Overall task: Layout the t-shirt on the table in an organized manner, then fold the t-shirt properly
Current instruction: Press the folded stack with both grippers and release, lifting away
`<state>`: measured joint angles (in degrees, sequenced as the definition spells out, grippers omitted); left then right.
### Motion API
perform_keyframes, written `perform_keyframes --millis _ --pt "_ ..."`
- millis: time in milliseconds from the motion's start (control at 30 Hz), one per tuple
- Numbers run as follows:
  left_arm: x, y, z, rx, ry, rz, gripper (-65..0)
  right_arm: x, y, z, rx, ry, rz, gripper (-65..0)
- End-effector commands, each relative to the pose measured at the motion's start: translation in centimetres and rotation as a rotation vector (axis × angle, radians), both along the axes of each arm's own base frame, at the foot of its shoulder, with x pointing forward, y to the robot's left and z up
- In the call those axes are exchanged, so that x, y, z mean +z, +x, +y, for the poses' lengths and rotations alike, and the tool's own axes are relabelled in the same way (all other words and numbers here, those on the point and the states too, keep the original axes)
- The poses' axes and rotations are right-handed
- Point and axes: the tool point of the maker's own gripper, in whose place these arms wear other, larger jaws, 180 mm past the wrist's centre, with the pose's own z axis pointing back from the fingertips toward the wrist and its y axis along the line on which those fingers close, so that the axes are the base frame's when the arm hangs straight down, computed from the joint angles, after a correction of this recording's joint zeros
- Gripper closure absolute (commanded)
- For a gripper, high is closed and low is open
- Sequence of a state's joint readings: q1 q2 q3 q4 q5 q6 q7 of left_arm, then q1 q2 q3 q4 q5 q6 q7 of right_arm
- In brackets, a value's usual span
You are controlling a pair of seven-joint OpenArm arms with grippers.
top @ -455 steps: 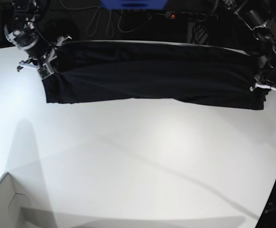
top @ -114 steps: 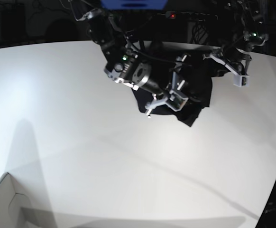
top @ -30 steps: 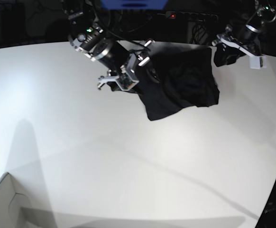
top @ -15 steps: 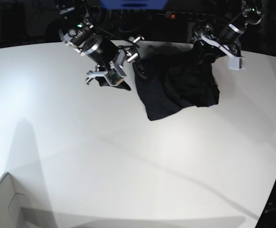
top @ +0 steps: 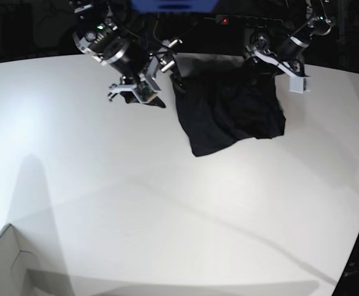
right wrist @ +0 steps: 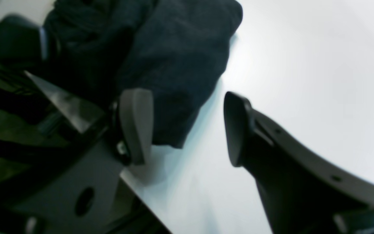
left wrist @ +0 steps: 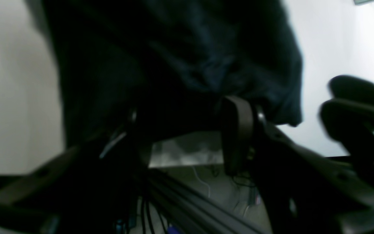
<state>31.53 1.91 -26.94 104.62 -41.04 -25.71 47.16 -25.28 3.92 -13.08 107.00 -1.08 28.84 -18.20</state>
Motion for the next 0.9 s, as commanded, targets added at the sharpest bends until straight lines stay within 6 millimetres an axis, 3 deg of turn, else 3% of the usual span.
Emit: perform_keyframes --millis 0,133,400,667,867 --pt "1.0 0.8 0.1 0.009 -0.009 -0.046 -31.3 1.0 0.3 -0.1 0.002 0.024 -0.033 -35.2" --pt "1.3 1.1 0.1 0.006 -0.010 -0.056 -28.7 0.7 0.1 -0.7 -0.009 0.014 -0.025 -35.2" --pt "1.4 1.1 0.2 0.013 -0.010 -0.058 -0.9 0.6 0.1 -0.9 -0.014 0.011 -0.022 -35.2" --pt "2.4 0.2 0.7 0.014 0.016 -0.068 -0.1 0.7 0.1 -0.9 -0.013 0.012 -0.024 -35.2" --pt "2.6 -1.2 4.0 0.118 0.061 -0.071 -0.1 0.6 0.0 -0.9 -0.013 0.012 -0.021 -35.1"
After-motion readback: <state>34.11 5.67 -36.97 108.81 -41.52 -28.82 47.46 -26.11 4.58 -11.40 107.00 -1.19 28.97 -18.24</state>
